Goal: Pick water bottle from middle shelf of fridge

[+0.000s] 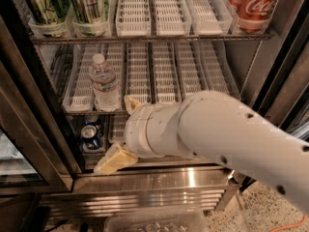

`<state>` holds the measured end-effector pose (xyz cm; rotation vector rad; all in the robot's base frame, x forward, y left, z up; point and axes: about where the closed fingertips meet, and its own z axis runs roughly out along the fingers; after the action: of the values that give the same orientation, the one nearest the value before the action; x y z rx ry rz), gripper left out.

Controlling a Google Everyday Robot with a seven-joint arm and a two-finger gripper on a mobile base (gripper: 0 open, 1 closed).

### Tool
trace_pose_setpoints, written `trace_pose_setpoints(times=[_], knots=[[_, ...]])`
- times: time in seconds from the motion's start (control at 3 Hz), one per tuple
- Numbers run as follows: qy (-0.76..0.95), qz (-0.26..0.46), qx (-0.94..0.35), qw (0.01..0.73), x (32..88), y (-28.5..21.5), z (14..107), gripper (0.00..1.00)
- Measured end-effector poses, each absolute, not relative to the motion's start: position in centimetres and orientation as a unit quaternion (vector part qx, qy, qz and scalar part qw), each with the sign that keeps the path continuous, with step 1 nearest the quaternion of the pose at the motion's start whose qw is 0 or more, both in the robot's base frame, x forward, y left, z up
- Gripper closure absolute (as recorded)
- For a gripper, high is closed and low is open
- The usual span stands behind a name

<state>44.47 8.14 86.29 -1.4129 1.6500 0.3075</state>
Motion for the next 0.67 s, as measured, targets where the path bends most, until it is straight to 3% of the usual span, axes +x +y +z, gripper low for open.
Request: trace_pose_setpoints(times=[0.67], knots=[[0.679,0.155,-0.492,0.522,46.3,13.8,84.9,0.0]])
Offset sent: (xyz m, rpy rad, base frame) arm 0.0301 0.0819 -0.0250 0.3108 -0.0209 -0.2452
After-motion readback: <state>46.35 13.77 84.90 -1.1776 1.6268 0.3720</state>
